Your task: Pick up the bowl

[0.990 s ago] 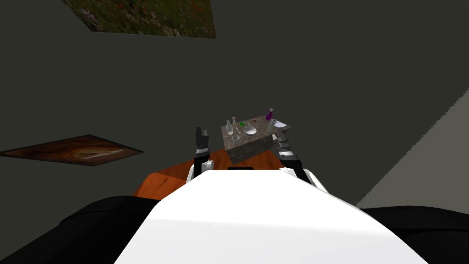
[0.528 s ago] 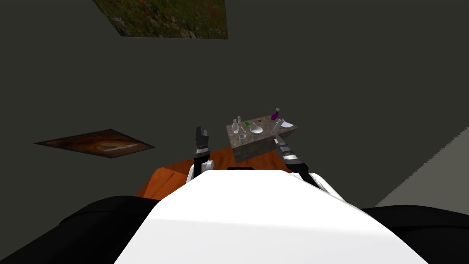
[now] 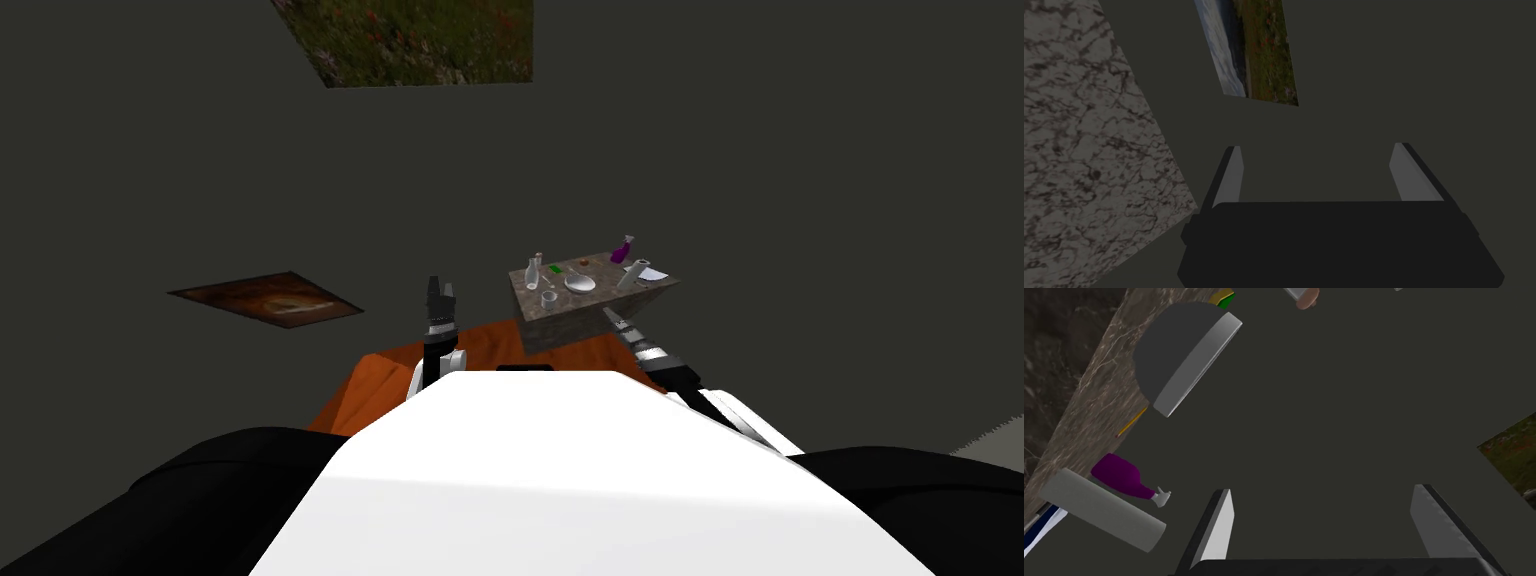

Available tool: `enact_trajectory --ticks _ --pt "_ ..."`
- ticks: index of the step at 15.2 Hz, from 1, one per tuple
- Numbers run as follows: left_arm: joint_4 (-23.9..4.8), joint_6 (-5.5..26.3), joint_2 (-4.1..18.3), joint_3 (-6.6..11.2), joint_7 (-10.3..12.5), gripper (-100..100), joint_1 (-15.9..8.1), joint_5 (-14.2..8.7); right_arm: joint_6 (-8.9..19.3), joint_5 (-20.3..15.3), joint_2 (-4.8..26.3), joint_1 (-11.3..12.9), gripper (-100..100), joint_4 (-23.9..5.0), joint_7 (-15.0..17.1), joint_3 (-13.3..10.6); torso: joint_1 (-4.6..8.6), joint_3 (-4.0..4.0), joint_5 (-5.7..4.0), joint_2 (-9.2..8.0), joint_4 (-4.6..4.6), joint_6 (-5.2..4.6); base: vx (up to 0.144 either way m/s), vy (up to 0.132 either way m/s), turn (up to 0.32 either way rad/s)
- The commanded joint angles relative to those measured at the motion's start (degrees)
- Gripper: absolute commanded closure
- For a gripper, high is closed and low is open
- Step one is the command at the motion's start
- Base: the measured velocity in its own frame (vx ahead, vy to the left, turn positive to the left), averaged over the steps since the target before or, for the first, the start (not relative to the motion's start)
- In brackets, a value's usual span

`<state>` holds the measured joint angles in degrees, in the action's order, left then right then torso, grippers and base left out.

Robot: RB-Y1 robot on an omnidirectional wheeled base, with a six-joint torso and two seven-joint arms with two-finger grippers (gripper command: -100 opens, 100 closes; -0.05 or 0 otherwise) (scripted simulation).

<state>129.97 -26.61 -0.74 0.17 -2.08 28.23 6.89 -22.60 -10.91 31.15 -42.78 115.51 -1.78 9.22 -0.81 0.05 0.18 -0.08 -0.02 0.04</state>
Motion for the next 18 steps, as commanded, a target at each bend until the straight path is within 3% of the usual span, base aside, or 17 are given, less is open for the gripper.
enact_trajectory --ticks 1,4,6,9,11,12,14,15,17,18 --pt "0.0 0.0 0.0 0.00 0.0 0 0.0 0.0 -1.4 -0.8 2.5 -1.9 -100 -2.0 -1.0 0.8 0.00 0.00 0.00 0.00 0.00 0.00 0.014 0.187 0.118" --pt "0.0 0.0 0.0 0.00 0.0 0 0.0 0.0 -2.0 -2.6 6.9 -4.9 -100 -5.9 -2.6 2.5 0.08 -0.03 -0.01 0.04 0.01 -0.02 0.018 0.174 0.130" --pt "0.0 0.0 0.0 0.01 0.0 0 0.0 0.0 -2.0 -2.6 8.4 -4.9 -100 -6.1 -2.6 2.5 0.19 -0.02 -0.03 0.03 0.01 -0.02 0.012 0.120 0.086" --pt "0.0 0.0 0.0 0.01 0.0 0 0.0 0.0 -2.8 -4.5 12.8 -7.9 -100 -10.2 -4.2 4.1 0.33 -0.02 -0.06 0.03 0.01 -0.01 0.025 0.130 0.142" --pt "0.0 0.0 0.0 0.01 0.0 0 0.0 0.0 -2.8 -4.5 14.7 -7.9 -100 -10.5 -4.2 4.1 0.26 -0.08 -0.05 0.13 0.03 -0.01 0.050 0.115 0.081" --pt "0.0 0.0 0.0 0.01 0.0 0 0.0 0.0 -3.1 -5.4 16.4 -9.4 -100 -12.8 -5.0 4.8 0.36 -0.08 -0.06 0.14 0.03 -0.03 0.057 0.120 0.125" --pt "0.0 0.0 0.0 0.01 0.0 0 0.0 0.0 -3.1 -5.4 17.9 -9.4 -100 -12.8 -5.0 4.8 0.35 -0.10 -0.06 0.17 0.04 -0.01 0.038 0.095 0.082" --pt "0.0 0.0 0.0 0.02 0.0 0 0.0 0.0 -3.5 -6.3 19.7 -11.0 -100 -15.2 -5.7 5.5 0.45 -0.07 -0.08 0.11 0.03 -0.03 0.037 0.077 0.104" --pt "0.0 0.0 0.0 0.02 0.0 0 0.0 0.0 -3.5 -6.3 21.1 -11.0 -100 -15.2 -5.7 5.5 0.48 -0.08 -0.10 0.13 0.03 -0.01 0.047 0.077 0.088" --pt "0.0 0.0 0.0 0.02 0.0 0 0.0 0.0 -3.8 -7.2 23.1 -12.5 -100 -17.5 -6.4 6.2 0.52 -0.08 -0.10 0.13 0.03 -0.02 0.045 0.089 0.130"
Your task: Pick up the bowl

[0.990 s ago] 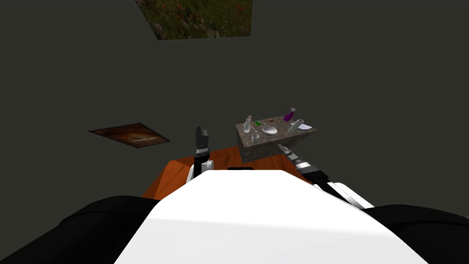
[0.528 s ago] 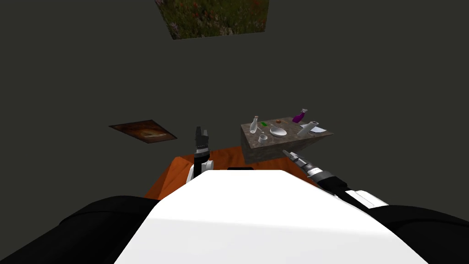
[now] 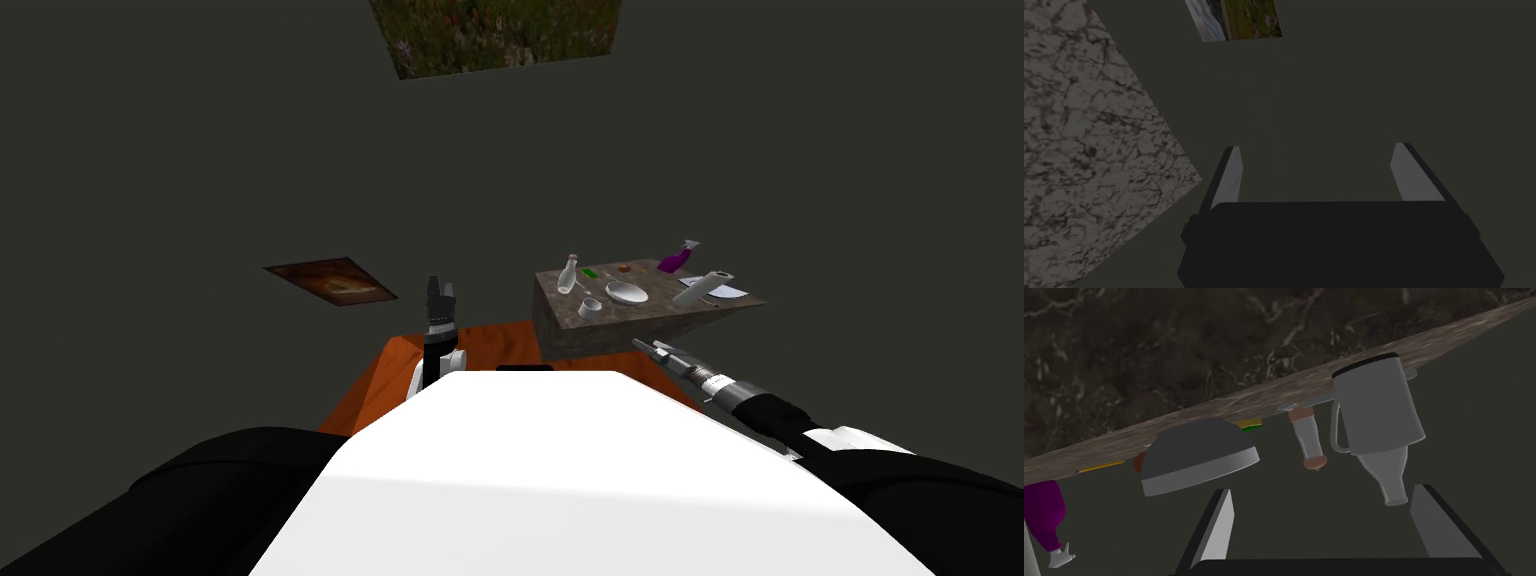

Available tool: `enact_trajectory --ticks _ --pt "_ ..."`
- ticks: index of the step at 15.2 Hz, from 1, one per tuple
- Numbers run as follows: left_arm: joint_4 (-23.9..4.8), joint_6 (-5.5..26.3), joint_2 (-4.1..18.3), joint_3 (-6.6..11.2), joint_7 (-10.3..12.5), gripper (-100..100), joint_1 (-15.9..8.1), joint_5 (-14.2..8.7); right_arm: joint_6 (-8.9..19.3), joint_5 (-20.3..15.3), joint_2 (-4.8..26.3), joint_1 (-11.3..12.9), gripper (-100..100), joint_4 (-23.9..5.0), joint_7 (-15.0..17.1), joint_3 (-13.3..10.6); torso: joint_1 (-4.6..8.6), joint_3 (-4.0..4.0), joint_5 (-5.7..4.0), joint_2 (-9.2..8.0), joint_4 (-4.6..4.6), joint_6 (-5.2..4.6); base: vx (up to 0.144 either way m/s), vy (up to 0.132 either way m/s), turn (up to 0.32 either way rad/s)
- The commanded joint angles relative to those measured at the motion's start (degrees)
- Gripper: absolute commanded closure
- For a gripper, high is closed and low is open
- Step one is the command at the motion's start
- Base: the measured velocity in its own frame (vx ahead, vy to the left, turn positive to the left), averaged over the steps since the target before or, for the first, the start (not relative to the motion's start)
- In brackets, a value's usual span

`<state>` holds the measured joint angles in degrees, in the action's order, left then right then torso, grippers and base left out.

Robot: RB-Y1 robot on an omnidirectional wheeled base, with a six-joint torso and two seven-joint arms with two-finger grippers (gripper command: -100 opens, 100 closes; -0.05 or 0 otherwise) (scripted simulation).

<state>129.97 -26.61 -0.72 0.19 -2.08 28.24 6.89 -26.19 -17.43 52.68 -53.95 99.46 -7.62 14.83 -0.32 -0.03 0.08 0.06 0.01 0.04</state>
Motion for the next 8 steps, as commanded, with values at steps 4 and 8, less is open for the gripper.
enact_trajectory --ticks 4,8 --pt "0.0 0.0 0.0 0.00 0.0 0 0.0 0.0 -0.6 -1.5 6.1 -2.8 -100 -3.8 -1.2 1.2 -0.07 -0.10 0.02 0.18 0.04 0.01 0.083 0.092 0.128" --pt "0.0 0.0 0.0 0.01 0.0 0 0.0 0.0 -1.2 -3.1 11.3 -5.8 -100 -8.3 -2.4 2.3 0.08 -0.04 -0.01 0.07 0.02 -0.02 0.067 0.064 0.103"
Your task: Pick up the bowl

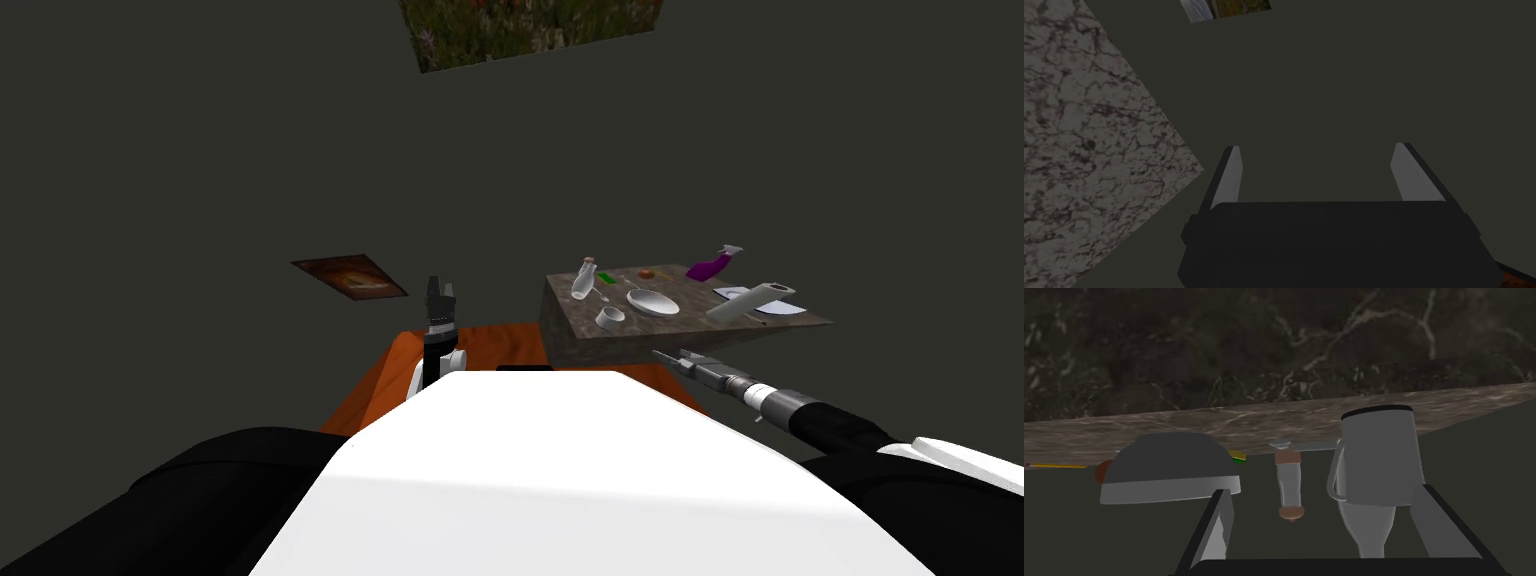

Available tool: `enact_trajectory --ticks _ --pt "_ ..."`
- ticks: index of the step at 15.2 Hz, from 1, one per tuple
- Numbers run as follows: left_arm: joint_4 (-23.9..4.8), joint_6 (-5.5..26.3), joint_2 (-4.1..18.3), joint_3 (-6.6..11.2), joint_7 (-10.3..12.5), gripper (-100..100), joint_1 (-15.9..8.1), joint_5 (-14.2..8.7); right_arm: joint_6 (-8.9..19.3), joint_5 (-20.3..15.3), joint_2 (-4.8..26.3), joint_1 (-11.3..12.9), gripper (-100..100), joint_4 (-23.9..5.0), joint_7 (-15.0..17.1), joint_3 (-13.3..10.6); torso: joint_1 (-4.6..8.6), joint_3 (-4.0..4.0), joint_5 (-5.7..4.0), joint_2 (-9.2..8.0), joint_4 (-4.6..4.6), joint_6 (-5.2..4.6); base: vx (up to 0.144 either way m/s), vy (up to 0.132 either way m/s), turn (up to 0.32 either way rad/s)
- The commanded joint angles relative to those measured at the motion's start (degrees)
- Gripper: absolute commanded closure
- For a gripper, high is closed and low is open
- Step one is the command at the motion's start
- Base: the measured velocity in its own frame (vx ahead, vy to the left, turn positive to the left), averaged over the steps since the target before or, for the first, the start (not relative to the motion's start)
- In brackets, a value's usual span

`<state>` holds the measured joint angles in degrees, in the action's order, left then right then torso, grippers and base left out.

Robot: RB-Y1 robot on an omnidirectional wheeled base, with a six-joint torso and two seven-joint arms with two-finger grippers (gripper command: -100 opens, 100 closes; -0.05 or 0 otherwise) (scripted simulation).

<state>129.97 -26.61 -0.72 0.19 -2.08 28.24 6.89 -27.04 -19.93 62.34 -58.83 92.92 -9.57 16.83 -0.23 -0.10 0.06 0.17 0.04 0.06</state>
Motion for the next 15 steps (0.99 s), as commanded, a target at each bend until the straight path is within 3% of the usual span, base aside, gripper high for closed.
enact_trajectory --ticks 1,2,5,7,10,12,15 --pt "0.0 0.0 0.0 0.00 0.0 0 0.0 0.0 -0.4 -0.6 2.9 -0.9 -100 -2.0 -0.5 0.3 0.00 0.00 0.00 0.00 0.00 0.00 0.092 0.058 0.130" --pt "0.0 0.0 0.0 0.00 0.0 0 0.0 0.0 -0.4 -0.6 3.0 -0.9 -100 -2.0 -0.5 0.3 0.01 -0.03 0.00 0.04 0.01 -0.01 0.062 0.035 0.025" --pt "0.0 0.0 0.0 0.00 0.0 0 0.0 0.0 -1.1 -2.1 7.6 -3.8 -100 -6.4 -1.5 1.1 0.09 -0.02 -0.02 0.02 0.01 -0.01 0.088 0.038 0.121" --pt "0.0 0.0 0.0 0.00 0.0 0 0.0 0.0 -1.1 -2.1 9.4 -3.8 -100 -6.5 -1.5 1.1 0.07 -0.09 -0.01 0.14 0.03 0.00 0.099 0.033 0.081" --pt "0.0 0.0 0.0 0.01 0.0 0 0.0 0.0 -1.8 -3.4 13.8 -6.6 -100 -10.5 -2.3 1.4 0.15 -0.05 -0.03 0.08 0.02 0.00 0.096 0.015 0.124" --pt "0.0 0.0 0.0 0.01 0.0 0 0.0 0.0 -1.8 -3.4 15.5 -6.6 -100 -10.5 -2.3 1.4 0.16 -0.10 -0.03 0.15 0.04 0.00 0.094 0.009 0.061" --pt "0.0 0.0 0.0 0.01 0.0 0 0.0 0.0 -2.5 -4.7 19.9 -9.2 -100 -14.0 -2.9 1.2 0.17 -0.06 -0.03 0.10 0.03 -0.01 0.096 0.009 0.097"
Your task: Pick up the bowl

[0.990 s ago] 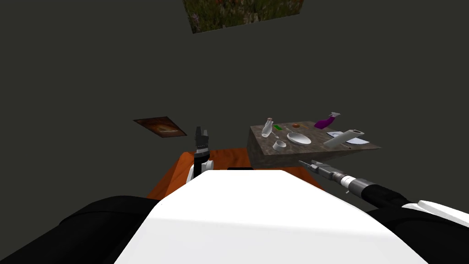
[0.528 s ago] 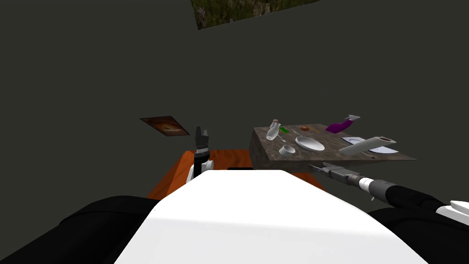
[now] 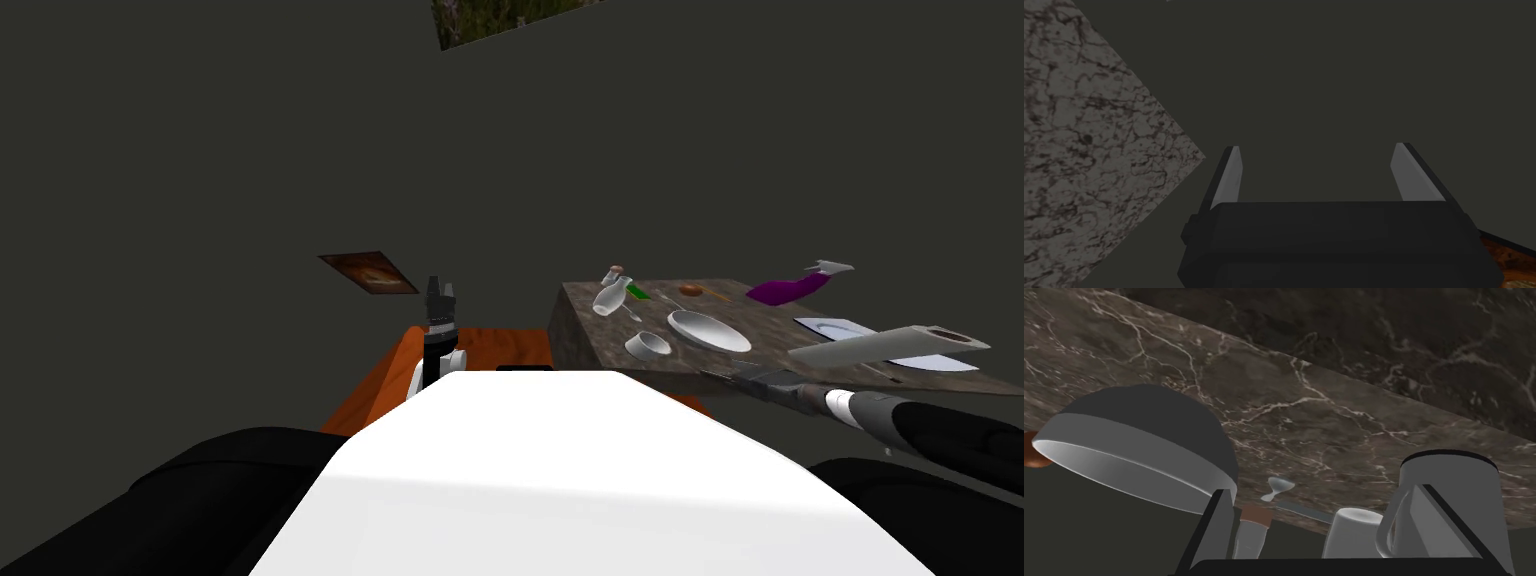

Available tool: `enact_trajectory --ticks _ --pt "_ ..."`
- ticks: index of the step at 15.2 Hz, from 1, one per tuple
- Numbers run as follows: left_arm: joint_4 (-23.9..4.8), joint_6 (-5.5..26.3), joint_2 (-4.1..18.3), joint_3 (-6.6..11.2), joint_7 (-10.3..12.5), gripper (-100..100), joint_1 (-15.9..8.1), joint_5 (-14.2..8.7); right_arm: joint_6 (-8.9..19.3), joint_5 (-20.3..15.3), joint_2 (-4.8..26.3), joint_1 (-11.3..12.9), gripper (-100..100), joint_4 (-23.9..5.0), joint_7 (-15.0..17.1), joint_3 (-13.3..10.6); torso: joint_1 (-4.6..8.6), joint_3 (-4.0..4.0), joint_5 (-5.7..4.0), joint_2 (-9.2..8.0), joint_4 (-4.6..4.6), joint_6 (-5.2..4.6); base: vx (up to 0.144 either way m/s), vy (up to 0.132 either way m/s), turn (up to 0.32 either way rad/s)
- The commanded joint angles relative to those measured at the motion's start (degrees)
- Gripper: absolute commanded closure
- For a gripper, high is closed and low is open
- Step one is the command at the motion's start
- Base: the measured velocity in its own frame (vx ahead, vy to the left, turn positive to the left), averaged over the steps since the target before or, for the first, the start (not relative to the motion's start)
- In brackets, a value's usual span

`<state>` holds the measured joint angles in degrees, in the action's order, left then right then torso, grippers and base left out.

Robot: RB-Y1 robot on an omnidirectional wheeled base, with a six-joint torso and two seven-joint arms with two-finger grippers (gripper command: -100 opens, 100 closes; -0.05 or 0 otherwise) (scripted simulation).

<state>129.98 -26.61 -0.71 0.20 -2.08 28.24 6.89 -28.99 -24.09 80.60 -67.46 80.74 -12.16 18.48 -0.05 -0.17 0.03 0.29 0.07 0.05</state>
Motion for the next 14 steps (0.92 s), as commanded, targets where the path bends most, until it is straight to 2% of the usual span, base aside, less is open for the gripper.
enact_trajectory --ticks 1,2,3,4,7,8,9,10,14 --pt "0.0 0.0 0.0 0.00 0.0 0 0.0 0.0 -0.5 -0.5 2.9 -0.6 -100 -1.8 -0.3 -0.4 0.00 0.00 0.00 0.00 0.00 0.00 0.104 -0.005 0.084" --pt "0.0 0.0 0.0 0.00 0.0 0 0.0 0.0 -0.5 -0.5 2.9 -0.6 -100 -1.8 -0.3 -0.4 0.02 -0.01 -0.01 0.02 0.00 0.00 0.076 -0.007 0.040" --pt "0.0 0.0 0.0 0.00 0.0 0 0.0 0.0 -0.9 -1.1 5.1 -1.8 -100 -3.3 -0.5 -0.7 0.03 0.02 -0.02 -0.04 -0.01 -0.01 0.074 -0.007 0.086" --pt "0.0 0.0 0.0 0.00 0.0 0 0.0 0.0 -0.9 -1.1 5.5 -1.8 -100 -3.3 -0.5 -0.7 0.05 0.03 -0.02 -0.06 -0.01 0.00 0.079 -0.009 0.097" --pt "0.0 0.0 0.0 0.00 0.0 0 0.0 0.0 -1.7 -2.1 9.7 -4.2 -100 -5.7 -0.8 -1.7 0.14 0.02 -0.05 -0.03 -0.01 0.00 0.097 -0.036 0.094" --pt "0.0 0.0 0.0 0.00 0.0 0 0.0 0.0 -1.7 -2.1 10.0 -4.2 -100 -5.7 -0.8 -1.7 0.16 0.00 -0.05 0.00 0.00 0.01 0.094 -0.037 0.091" --pt "0.0 0.0 0.0 0.00 0.0 0 0.0 0.0 -2.2 -2.6 11.9 -5.3 -100 -6.6 -0.9 -2.4 0.17 0.00 -0.06 -0.01 0.00 0.00 0.096 -0.034 0.096" --pt "0.0 0.0 0.0 0.00 0.0 0 0.0 0.0 -2.2 -2.6 11.9 -5.3 -100 -6.6 -0.9 -2.4 0.16 0.00 -0.05 0.00 0.00 0.00 0.097 -0.029 0.066" --pt "0.0 0.0 0.0 0.01 0.0 0 0.0 0.0 -3.6 -4.0 17.0 -8.8 -100 -8.8 -0.9 -5.5 0.23 -0.03 -0.06 0.06 0.01 0.00 0.108 -0.051 0.094"
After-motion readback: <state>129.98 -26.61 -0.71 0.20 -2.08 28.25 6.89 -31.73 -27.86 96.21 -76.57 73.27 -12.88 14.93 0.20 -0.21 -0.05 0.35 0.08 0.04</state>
